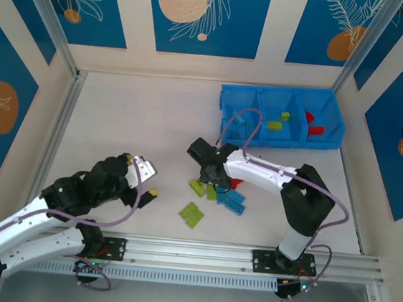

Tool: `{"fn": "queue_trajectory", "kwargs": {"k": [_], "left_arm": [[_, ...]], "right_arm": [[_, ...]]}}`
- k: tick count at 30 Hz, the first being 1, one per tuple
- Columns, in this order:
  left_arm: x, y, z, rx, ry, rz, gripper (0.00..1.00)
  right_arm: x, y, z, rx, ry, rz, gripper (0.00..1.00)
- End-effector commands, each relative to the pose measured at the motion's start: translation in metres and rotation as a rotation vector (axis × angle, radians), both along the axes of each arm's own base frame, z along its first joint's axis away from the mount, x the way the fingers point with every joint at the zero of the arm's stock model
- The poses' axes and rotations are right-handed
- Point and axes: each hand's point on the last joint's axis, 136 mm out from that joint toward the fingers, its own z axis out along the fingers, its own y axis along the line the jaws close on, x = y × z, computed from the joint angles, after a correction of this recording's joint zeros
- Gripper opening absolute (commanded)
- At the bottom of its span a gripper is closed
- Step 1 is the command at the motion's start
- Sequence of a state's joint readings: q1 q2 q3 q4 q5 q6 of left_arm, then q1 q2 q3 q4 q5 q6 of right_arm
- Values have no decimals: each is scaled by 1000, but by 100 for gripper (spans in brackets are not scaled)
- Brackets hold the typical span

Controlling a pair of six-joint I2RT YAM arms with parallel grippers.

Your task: Sort the legos into containers by color

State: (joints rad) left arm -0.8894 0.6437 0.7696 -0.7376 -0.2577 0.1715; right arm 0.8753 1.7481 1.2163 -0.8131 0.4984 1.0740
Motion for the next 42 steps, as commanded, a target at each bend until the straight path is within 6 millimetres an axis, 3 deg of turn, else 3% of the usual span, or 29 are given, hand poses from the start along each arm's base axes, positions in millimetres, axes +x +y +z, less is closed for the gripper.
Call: {"fn": "queue_trajectory", "kwargs": {"k": [1, 7, 14, 21, 27, 33, 37, 42], "left_arm": [[5, 5, 7, 7, -79, 3, 100], [0, 6, 11, -58, -110, -13, 100], [-3, 3, 11, -78, -112, -32, 100], [-13, -8, 9, -102, -90, -115, 100], [-14, -10, 9, -107, -93, -128, 100], [-17, -12, 9, -118, -85, -152, 100], [-20, -15, 9, -125, -83, -171, 100], [-27, -23, 12, -155, -71, -226, 100]], "right_arm": [[1, -17, -1, -92, -4, -144, 50], [4, -19, -17, -74, 2, -228, 52], [11, -18, -26, -73, 2, -250, 42], [16, -25, -31, -91, -8, -256, 40], [12, -30, -26, -64, -34, -260, 28], [6, -41, 5, -19, -122, -265, 22], [0, -54, 42, -4, -221, -257, 19], [7, -91, 94, 26, -411, -275, 17]]}}
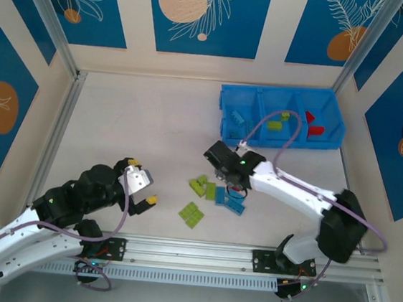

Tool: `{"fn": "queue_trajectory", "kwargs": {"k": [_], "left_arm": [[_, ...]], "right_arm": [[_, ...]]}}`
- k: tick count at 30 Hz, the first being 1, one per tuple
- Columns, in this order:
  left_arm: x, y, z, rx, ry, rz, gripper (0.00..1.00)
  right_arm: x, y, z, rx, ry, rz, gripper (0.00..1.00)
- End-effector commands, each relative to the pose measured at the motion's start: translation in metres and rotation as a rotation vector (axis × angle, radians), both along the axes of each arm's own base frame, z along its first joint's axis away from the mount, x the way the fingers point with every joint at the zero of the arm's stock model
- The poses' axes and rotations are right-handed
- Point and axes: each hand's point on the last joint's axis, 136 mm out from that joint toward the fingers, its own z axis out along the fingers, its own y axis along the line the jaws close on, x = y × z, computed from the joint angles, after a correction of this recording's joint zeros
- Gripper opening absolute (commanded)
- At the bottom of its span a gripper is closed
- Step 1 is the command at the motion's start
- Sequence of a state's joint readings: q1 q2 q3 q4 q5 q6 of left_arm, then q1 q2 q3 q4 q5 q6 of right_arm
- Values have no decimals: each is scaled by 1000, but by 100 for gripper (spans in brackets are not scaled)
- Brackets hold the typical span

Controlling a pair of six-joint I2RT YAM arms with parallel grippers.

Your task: Sort the legos into containers by color

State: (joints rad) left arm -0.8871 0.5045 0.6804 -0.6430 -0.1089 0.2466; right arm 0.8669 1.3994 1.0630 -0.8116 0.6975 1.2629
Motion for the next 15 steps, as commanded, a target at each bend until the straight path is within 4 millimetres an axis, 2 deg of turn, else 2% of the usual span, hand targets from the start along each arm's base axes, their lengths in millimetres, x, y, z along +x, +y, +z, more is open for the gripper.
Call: {"fn": "queue_trajectory", "kwargs": {"k": [1, 3, 8, 12, 15], "left_arm": [[-12, -12, 6, -46, -2, -99, 100], [-23, -22, 9, -80, 11, -184, 100], [-37, -35, 10, -123, 39, -287, 100], [-38, -35, 10, -122, 29, -296, 100], [-36, -33, 11, -117, 10, -284, 100]], "right_arm": [[13, -49, 33, -74, -148, -70, 17], [32, -75, 48, -67, -182, -72, 17], [94, -167, 62, 73, -210, -205, 15], [137, -221, 58, 127, -166, -274, 14], [169, -250, 53, 142, -133, -305, 14]]}}
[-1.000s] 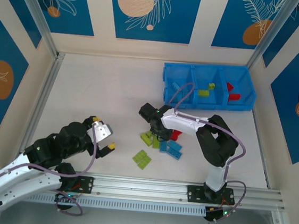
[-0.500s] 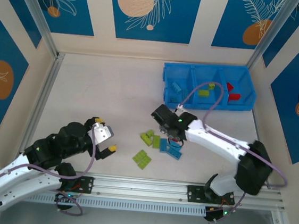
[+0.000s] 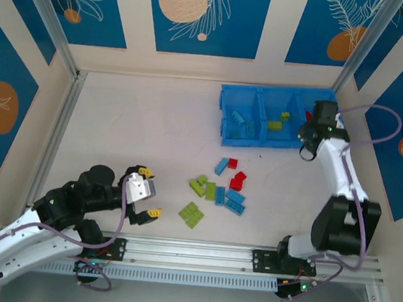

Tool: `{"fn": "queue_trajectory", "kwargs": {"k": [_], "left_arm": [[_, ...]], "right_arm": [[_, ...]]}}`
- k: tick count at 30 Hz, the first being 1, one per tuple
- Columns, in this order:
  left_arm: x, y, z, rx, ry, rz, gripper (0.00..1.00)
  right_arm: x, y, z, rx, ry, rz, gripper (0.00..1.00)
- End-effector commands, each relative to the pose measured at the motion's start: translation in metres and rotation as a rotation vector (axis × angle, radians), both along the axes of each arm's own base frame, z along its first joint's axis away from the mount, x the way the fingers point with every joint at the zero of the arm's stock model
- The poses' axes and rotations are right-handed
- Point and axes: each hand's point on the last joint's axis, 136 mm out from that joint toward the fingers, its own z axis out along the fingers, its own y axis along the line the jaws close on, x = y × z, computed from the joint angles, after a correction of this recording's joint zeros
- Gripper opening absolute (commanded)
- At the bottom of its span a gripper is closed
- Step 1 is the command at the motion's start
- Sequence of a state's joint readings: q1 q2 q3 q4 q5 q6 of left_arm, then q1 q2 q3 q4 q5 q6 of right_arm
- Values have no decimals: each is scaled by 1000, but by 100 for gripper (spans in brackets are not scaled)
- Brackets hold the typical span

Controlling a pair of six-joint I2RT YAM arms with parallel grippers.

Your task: Sort the legos into containers by color

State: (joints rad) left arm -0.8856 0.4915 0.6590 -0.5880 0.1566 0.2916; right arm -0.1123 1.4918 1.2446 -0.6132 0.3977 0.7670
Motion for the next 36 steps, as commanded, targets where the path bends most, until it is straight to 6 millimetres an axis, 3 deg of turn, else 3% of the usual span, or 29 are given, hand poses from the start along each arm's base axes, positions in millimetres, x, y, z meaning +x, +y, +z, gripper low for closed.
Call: {"fn": "queue_trajectory", "kwargs": {"k": [1, 7, 9, 12, 15, 20, 26, 30, 36], "left_arm": [[-2, -1, 5, -24, -37, -28, 100], [1, 1, 3, -20, -48, -9, 100], [1, 1, 3, -17, -51, -9, 100], [3, 2, 2, -11, -54, 2, 100], [3, 3, 1, -9, -52, 4, 100], [2, 2, 3, -16, -51, -1, 100], [3, 1, 1, -11, -41, 1, 100], [7, 3, 0, -3, -41, 24, 100], [8, 2, -3, 8, -28, 28, 100]], "right_arm": [[41, -9, 8, 47, -28, 100, 14], [81, -43, -12, 71, 17, 48, 16], [90, -45, -22, 108, 51, 46, 29], [97, -45, -22, 124, 102, 42, 49], [86, -38, -7, 113, 110, 25, 56], [43, -1, 22, 114, 12, 68, 58], [-40, 70, 37, 53, -70, 223, 62], [-94, 149, 6, 136, -87, 528, 63], [-156, 196, -63, 179, 115, 622, 64]]}}
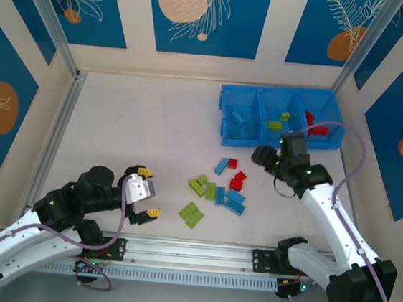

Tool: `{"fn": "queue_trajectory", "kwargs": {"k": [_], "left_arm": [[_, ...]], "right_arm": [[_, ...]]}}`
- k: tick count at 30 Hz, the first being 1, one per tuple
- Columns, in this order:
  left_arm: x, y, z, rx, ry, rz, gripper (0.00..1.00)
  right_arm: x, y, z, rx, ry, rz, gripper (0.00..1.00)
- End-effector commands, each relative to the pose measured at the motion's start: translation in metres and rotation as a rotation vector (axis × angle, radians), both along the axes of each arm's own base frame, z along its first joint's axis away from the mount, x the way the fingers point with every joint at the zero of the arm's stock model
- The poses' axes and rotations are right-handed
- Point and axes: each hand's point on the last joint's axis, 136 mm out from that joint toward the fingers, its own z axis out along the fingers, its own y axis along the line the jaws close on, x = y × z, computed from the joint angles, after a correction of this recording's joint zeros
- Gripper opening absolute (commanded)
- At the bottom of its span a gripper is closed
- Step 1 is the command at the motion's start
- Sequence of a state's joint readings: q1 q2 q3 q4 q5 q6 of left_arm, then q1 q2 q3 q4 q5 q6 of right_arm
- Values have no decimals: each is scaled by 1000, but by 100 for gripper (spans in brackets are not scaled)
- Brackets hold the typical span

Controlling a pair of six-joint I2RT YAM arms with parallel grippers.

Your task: Sort the legos into containers by color

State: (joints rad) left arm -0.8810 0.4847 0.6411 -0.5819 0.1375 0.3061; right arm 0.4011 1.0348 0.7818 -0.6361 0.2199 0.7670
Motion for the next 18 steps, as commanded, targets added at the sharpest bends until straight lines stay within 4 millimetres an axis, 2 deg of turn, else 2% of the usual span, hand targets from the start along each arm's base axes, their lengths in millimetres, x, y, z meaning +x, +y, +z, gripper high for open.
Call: {"fn": "queue_trajectory", "kwargs": {"k": [1, 4, 7, 10, 13, 18], "left_arm": [[5, -1, 2, -7, -11, 14, 100], [5, 0, 1, -1, -9, 19, 100], [6, 1, 0, 6, -6, 26, 100], [7, 3, -1, 10, -9, 37, 100], [9, 4, -1, 16, -11, 47, 100], [12, 7, -4, 27, -13, 69, 100]], "right_arm": [[-25, 25, -26, 14, 87, 50, 64], [-42, 54, -33, -20, 109, 154, 64], [-56, 74, -37, -87, 141, 208, 64], [-67, 109, -38, -94, 149, 268, 65], [-81, 138, -51, -144, 189, 276, 65], [-106, 146, -77, -325, 308, 131, 65]]}}
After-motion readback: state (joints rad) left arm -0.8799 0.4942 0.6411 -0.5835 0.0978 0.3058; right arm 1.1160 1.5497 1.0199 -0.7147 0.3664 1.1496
